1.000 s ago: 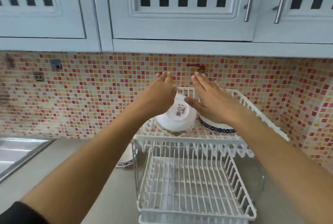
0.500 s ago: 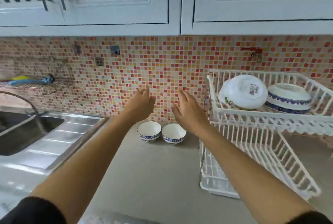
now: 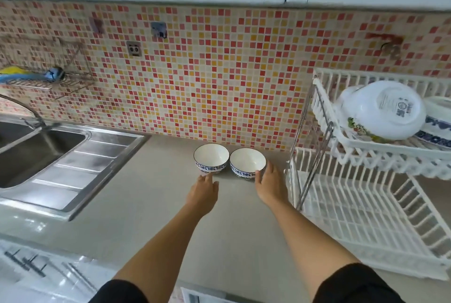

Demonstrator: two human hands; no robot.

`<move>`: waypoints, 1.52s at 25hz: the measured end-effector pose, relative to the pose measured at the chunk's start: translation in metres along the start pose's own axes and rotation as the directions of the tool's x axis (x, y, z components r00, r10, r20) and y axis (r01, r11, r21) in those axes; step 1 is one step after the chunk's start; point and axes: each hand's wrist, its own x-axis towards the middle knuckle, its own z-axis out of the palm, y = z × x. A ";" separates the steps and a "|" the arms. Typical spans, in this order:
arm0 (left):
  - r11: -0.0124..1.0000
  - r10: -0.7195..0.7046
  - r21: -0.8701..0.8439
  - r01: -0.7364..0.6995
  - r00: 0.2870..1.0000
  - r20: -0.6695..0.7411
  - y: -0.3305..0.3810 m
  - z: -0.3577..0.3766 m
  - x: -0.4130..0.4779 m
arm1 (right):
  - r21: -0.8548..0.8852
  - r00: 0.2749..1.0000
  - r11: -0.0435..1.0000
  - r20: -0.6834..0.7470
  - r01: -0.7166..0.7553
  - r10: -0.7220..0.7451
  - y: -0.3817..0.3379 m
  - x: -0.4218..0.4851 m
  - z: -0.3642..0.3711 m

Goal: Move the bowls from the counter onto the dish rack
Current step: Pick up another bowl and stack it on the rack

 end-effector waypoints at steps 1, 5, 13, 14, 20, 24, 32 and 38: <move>1.000 -0.013 0.000 0.013 1.000 0.015 -0.002 0.005 0.010 | -0.033 1.000 0.999 -0.001 -0.011 0.011 0.004 0.006 0.008; 1.000 -0.010 -0.012 0.011 0.997 0.070 -0.007 0.025 0.061 | -0.105 0.997 0.993 0.055 -0.047 0.053 0.011 0.037 0.037; 0.956 -0.110 -0.246 0.163 0.970 0.216 0.020 0.083 0.174 | -0.016 0.935 0.939 0.087 -0.344 0.344 0.027 0.131 0.085; 0.947 -0.098 -0.278 0.163 0.967 0.234 0.019 0.091 0.185 | -0.026 0.920 0.924 0.088 -0.381 0.381 0.029 0.138 0.089; 0.812 -0.208 -0.424 0.401 0.878 0.432 0.025 0.116 0.224 | 0.057 0.884 0.895 0.193 -0.443 0.425 0.037 0.161 0.110; 0.735 -0.273 -0.476 0.483 0.853 0.445 0.027 0.116 0.225 | 0.119 0.889 0.886 0.156 -0.449 0.429 0.045 0.157 0.108; 0.760 -0.313 -0.496 0.421 0.905 0.289 0.028 0.069 0.164 | 0.251 0.961 0.931 0.140 -0.266 0.236 0.043 0.095 0.085; 0.832 -0.265 -0.482 0.275 0.960 0.091 0.028 0.015 0.075 | 0.282 0.992 0.954 0.105 -0.103 0.076 0.010 0.031 0.031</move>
